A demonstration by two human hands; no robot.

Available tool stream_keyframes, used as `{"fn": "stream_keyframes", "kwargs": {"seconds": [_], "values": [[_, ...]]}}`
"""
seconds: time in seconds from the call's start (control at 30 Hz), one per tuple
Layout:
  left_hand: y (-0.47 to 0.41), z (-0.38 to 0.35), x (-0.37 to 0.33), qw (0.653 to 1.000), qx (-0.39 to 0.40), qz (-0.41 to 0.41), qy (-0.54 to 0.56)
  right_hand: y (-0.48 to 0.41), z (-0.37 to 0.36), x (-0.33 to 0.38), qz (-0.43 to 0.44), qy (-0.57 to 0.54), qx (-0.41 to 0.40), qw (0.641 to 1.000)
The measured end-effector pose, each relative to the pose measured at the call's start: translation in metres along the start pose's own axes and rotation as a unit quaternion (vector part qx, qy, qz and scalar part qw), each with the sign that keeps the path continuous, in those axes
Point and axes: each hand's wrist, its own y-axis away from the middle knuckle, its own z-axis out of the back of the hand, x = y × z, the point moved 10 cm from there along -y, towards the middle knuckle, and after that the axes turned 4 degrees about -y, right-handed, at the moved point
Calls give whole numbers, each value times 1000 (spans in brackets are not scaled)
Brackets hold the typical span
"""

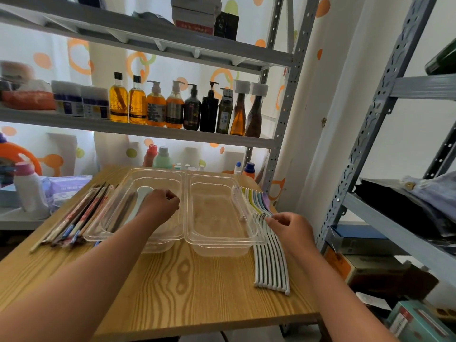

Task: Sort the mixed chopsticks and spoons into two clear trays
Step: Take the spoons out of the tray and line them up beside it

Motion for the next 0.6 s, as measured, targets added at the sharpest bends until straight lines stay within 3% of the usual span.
{"fn": "stream_keyframes", "kwargs": {"seconds": [0.1,0.17,0.23,0.3,0.43,0.6], "values": [[-4,7,6,990,-2,51,133,1,-20,30,45,-29,31,998],[-6,23,5,987,-24,53,152,5,-35,51,68,-58,52,995],[-11,48,2,996,-61,22,67,8,-51,71,91,-74,72,990],[-13,70,0,993,-78,-2,-87,13,-66,88,111,-84,90,986],[-16,76,10,944,-20,-21,-328,19,-96,111,129,-103,127,978],[-24,42,35,871,75,-23,-486,24,-119,122,140,-106,149,973]]}}
